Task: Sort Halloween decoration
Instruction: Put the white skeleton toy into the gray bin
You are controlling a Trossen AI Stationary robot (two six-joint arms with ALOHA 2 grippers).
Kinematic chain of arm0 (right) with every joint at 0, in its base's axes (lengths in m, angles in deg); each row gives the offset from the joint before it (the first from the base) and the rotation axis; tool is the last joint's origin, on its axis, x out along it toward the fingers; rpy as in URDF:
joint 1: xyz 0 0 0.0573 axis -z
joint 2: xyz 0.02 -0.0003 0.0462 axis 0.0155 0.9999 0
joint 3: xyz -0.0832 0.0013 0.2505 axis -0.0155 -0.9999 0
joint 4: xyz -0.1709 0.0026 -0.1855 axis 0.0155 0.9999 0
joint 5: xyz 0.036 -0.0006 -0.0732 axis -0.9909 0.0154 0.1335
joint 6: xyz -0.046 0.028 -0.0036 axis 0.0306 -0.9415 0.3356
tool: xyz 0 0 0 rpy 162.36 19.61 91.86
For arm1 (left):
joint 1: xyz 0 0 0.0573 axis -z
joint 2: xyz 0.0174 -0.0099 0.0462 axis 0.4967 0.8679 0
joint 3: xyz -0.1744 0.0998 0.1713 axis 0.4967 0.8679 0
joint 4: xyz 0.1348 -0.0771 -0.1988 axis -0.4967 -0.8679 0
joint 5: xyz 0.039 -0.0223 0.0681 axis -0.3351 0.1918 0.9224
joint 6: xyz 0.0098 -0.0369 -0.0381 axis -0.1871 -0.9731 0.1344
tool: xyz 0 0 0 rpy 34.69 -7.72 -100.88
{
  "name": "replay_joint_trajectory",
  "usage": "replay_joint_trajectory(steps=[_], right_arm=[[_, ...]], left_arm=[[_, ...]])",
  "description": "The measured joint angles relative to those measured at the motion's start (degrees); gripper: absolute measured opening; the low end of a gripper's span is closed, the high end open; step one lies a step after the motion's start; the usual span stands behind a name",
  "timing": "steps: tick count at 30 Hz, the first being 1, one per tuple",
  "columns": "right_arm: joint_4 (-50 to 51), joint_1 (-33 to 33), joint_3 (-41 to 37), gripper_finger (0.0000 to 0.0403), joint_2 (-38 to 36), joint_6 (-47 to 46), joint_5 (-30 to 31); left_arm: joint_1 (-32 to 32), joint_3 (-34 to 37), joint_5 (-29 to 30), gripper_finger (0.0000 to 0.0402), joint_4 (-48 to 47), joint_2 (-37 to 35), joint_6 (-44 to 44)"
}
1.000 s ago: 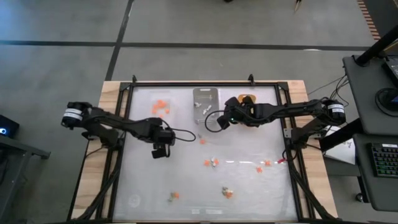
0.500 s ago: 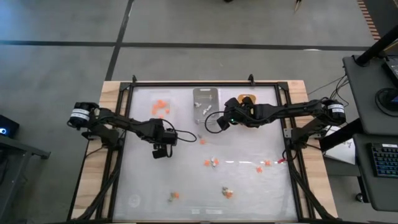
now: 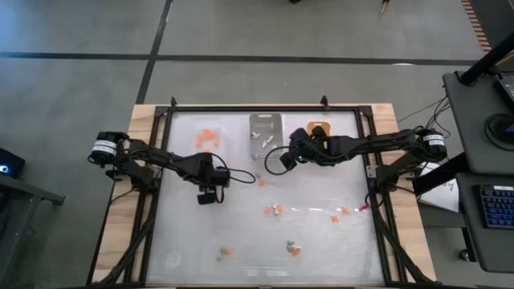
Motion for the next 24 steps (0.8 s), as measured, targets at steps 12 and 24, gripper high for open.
replay_joint_trajectory(steps=[12,24], right_arm=[[0.0,-0.2,0.0,0.0086,0.0,0.4,0.0],[-0.4,-1.7,0.0,0.0078,0.0,3.4,-0.2]], left_arm=[[-0.1,0.0,0.1,0.0018,0.4,-0.4,0.0],[0.1,0.0,0.1,0.0013,1.0,-12.0,-2.5]])
